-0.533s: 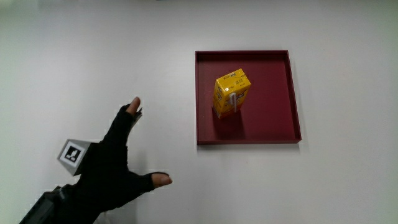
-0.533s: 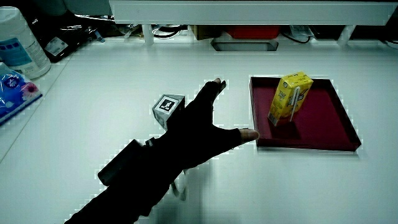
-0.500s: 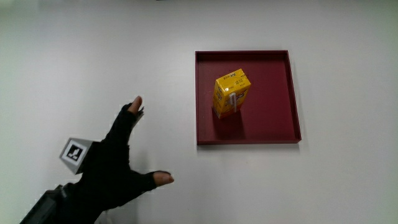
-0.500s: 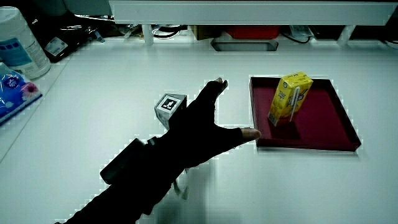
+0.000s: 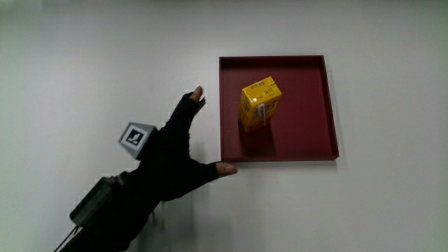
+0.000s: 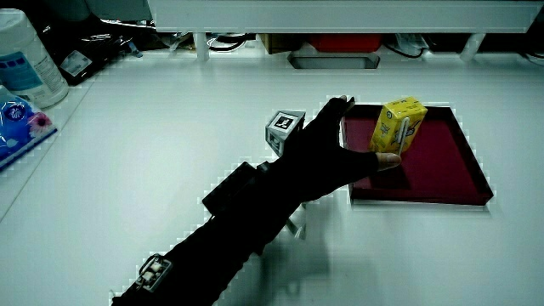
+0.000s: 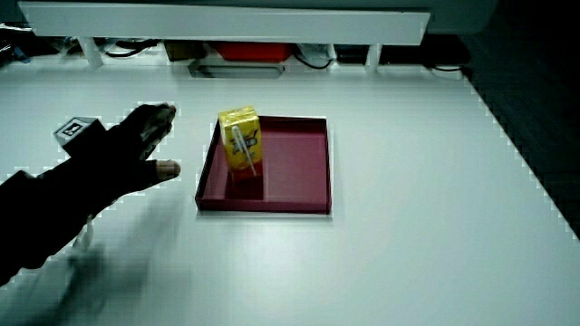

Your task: Pick ice redtea

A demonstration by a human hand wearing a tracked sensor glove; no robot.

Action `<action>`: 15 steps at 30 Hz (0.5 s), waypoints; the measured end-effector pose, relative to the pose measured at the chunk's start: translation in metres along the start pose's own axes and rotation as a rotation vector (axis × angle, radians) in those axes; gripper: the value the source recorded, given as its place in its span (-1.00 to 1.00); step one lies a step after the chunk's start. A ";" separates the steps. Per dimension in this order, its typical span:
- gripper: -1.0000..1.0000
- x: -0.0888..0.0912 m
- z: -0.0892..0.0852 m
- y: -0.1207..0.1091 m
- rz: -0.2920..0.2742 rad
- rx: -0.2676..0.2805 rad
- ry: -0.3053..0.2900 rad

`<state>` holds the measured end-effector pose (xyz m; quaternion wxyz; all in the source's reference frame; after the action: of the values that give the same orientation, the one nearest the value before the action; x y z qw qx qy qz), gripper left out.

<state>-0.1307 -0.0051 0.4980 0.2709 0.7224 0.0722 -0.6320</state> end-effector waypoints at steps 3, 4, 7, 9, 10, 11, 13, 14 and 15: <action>0.00 -0.005 -0.008 0.014 -0.008 -0.003 -0.033; 0.00 -0.007 -0.010 0.018 -0.016 0.001 -0.030; 0.00 -0.006 -0.017 0.028 -0.018 0.000 -0.049; 0.00 -0.011 -0.020 0.035 -0.018 0.007 -0.047; 0.00 -0.013 -0.021 0.038 -0.006 0.017 -0.045; 0.00 -0.015 -0.023 0.042 0.009 0.020 -0.037; 0.00 -0.016 -0.026 0.049 -0.022 0.029 -0.057; 0.00 -0.017 -0.027 0.051 -0.010 0.031 -0.054; 0.00 -0.017 -0.028 0.052 -0.005 0.034 -0.057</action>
<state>-0.0865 -0.0317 0.5310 0.2590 0.7084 0.0557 -0.6543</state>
